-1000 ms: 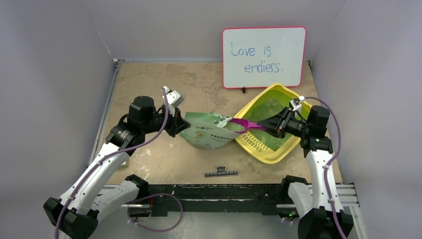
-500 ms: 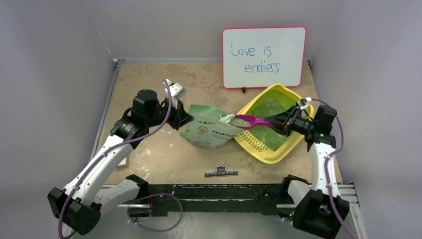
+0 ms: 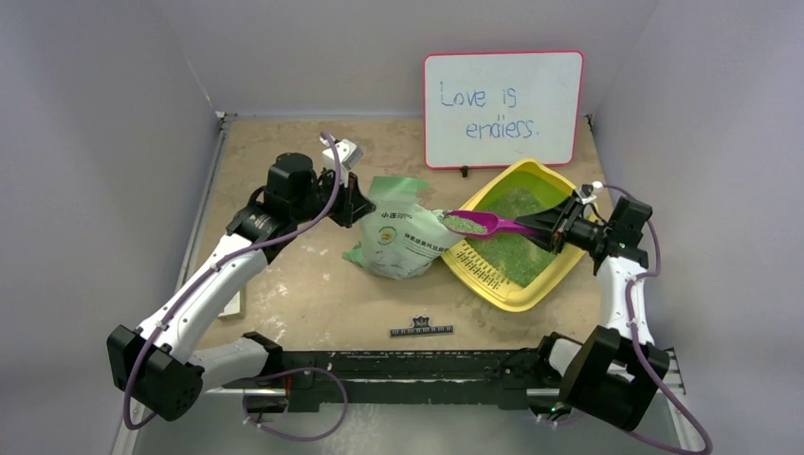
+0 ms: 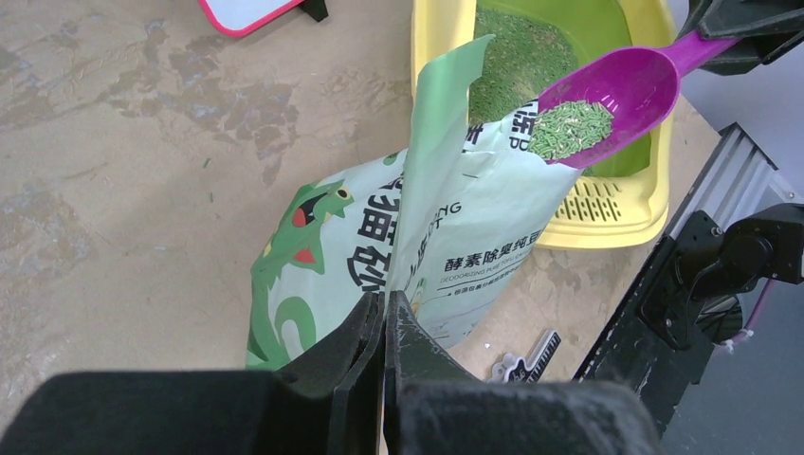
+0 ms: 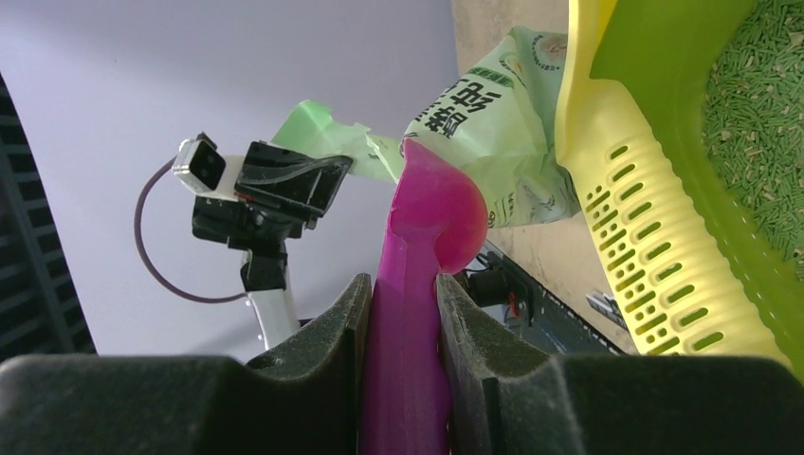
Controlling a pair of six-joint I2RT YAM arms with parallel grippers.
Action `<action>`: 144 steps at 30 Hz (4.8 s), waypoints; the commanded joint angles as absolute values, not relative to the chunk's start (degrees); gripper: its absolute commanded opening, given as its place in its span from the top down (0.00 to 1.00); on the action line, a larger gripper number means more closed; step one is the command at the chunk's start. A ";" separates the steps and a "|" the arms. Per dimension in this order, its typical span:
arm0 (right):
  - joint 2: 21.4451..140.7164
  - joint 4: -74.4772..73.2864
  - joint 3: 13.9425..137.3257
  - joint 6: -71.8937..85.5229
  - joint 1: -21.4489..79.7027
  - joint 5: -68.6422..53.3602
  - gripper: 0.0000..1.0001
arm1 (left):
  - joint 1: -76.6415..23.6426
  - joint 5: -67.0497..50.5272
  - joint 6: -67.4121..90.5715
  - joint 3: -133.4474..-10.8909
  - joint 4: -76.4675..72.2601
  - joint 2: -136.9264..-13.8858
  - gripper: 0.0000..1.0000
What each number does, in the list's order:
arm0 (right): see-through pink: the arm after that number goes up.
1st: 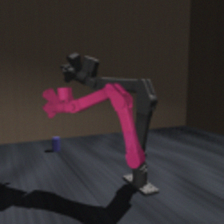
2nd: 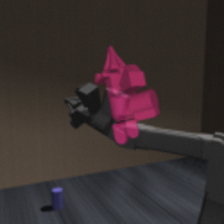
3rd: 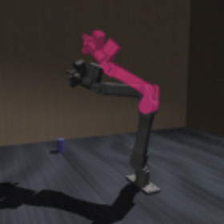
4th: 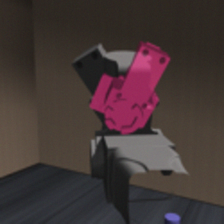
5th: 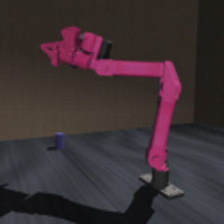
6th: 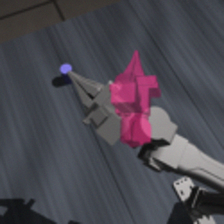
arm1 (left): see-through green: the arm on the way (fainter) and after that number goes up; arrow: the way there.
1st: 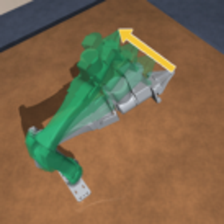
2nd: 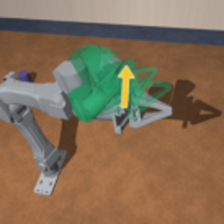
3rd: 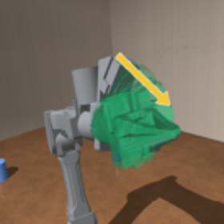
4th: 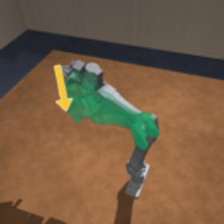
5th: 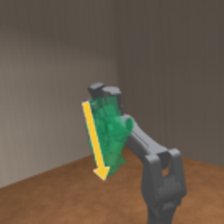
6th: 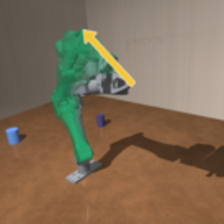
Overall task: Fill the litter box with clean litter
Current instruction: 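Scoop the cat litter from the cat litter bag, then pour the cat litter into the litter box.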
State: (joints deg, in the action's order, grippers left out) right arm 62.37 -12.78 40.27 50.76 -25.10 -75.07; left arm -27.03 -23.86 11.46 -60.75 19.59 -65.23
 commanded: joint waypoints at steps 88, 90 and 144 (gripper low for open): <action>71.62 -43.62 78.80 18.50 -10.52 2.13 1.00 | -26.72 -29.84 5.04 -62.40 20.82 -58.89 1.00; 73.01 -43.20 79.32 18.44 -8.32 3.09 1.00 | -26.72 -29.70 5.09 -62.54 20.98 -58.89 1.00; 68.17 -49.68 92.37 22.77 7.47 -16.12 1.00 | -26.72 -25.75 3.10 -62.63 24.90 -54.64 1.00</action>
